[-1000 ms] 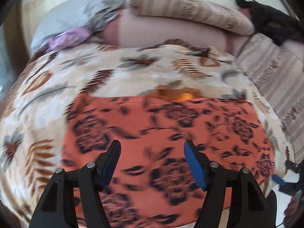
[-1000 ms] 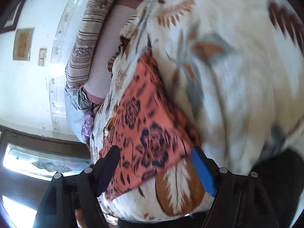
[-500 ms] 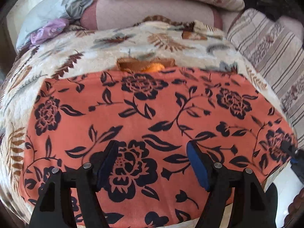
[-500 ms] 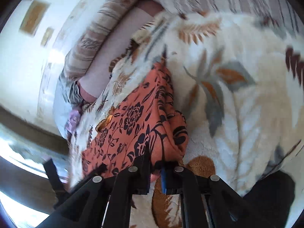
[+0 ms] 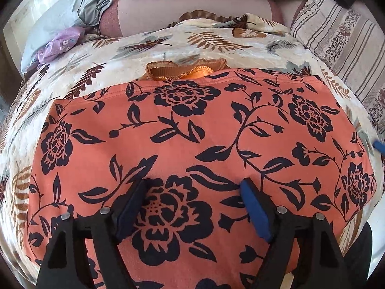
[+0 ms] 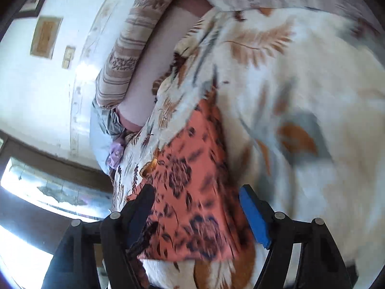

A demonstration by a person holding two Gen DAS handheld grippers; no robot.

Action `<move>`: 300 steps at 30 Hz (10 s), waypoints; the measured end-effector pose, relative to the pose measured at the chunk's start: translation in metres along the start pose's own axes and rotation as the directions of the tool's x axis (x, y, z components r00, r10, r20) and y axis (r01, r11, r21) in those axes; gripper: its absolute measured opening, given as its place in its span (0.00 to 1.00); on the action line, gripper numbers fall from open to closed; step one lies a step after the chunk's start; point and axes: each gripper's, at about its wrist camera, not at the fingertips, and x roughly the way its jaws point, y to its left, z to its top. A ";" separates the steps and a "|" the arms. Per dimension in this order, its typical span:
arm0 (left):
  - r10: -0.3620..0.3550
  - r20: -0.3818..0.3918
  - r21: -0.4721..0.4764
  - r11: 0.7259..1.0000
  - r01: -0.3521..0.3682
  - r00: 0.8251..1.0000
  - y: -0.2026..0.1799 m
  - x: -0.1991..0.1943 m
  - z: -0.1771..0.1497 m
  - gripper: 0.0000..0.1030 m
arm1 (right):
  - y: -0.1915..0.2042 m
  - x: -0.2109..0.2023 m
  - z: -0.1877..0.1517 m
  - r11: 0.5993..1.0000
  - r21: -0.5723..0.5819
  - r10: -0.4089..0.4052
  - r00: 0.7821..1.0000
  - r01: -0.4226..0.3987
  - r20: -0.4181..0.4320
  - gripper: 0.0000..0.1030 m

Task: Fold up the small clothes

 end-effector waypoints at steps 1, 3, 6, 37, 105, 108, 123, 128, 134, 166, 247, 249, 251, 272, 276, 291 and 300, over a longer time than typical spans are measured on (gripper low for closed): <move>-0.002 -0.002 -0.002 1.000 0.002 1.000 -0.002 -0.001 0.000 0.79 | 0.004 0.017 0.014 1.000 -0.021 -0.004 1.000 0.004 -0.026 0.74; -0.008 -0.004 -0.002 1.000 0.008 1.000 -0.001 0.001 0.001 0.79 | 0.007 0.055 0.044 0.999 -0.023 -0.049 0.996 0.047 -0.070 0.74; -0.013 -0.004 -0.005 1.000 0.013 1.000 0.001 0.001 0.001 0.80 | -0.001 0.108 0.073 0.992 -0.012 -0.125 0.980 0.124 -0.156 0.68; -0.125 0.114 -0.363 0.918 0.158 0.986 0.208 -0.073 -0.022 0.77 | 0.076 0.110 -0.094 0.947 -0.263 -0.235 0.955 0.183 -0.180 0.78; 0.066 -0.057 0.033 0.997 -0.064 0.996 0.025 -0.018 -0.004 0.73 | -0.041 -0.015 -0.081 0.977 0.195 -0.096 0.995 0.091 0.015 0.63; 0.088 -0.021 0.041 0.995 -0.087 0.996 0.021 -0.010 -0.015 0.76 | -0.031 -0.030 -0.064 0.986 0.155 -0.081 0.994 0.069 0.069 0.75; 0.080 -0.031 0.031 0.996 -0.079 0.996 0.022 -0.008 -0.015 0.77 | 0.012 0.132 0.066 0.946 -0.194 -0.292 0.941 0.258 -0.171 0.19; 0.072 -0.026 0.026 0.997 -0.071 0.997 0.025 -0.008 -0.016 0.78 | 0.008 0.113 0.069 0.934 -0.097 -0.349 0.935 0.343 -0.054 0.37; 0.067 -0.009 0.016 0.998 -0.067 0.998 0.025 -0.009 -0.018 0.78 | 0.057 0.075 0.022 0.941 -0.199 -0.280 0.960 0.273 -0.008 0.68; 0.042 0.004 0.006 0.999 -0.042 0.999 0.029 -0.010 -0.020 0.78 | 0.014 0.035 -0.063 0.985 0.023 -0.171 0.983 0.173 -0.060 0.80; -0.444 -0.079 -0.427 0.824 0.372 0.893 0.196 -0.006 0.029 0.24 | 0.276 0.225 -0.233 0.704 -0.708 -0.234 0.958 0.051 -0.164 0.12; -0.448 -0.026 -0.362 0.837 0.409 0.894 0.196 -0.023 0.036 0.21 | 0.285 0.217 -0.236 0.688 -0.724 -0.215 0.967 0.048 -0.140 0.12; -0.473 0.052 -0.303 0.832 0.465 0.880 0.203 -0.046 0.038 0.21 | 0.298 0.207 -0.237 0.675 -0.737 -0.182 0.976 0.035 -0.120 0.12; -0.421 0.019 -0.440 0.811 0.386 0.907 0.264 -0.026 -0.013 0.24 | 0.275 0.211 -0.276 0.748 -0.646 -0.077 0.946 -0.153 -0.314 0.77; -0.439 0.068 -0.404 0.809 0.427 0.896 0.247 -0.062 -0.036 0.56 | 0.259 0.167 -0.259 0.788 -0.603 -0.040 0.965 -0.128 -0.258 0.77; -0.336 0.040 -0.524 0.795 0.306 0.941 0.251 -0.055 -0.098 0.08 | 0.195 0.141 -0.197 0.909 -0.410 -0.023 0.976 -0.070 -0.218 0.77; -0.184 -0.033 -0.408 0.900 0.155 0.982 0.230 -0.073 -0.088 0.17 | 0.115 0.172 -0.136 0.982 0.067 0.187 0.947 -0.176 -0.261 0.82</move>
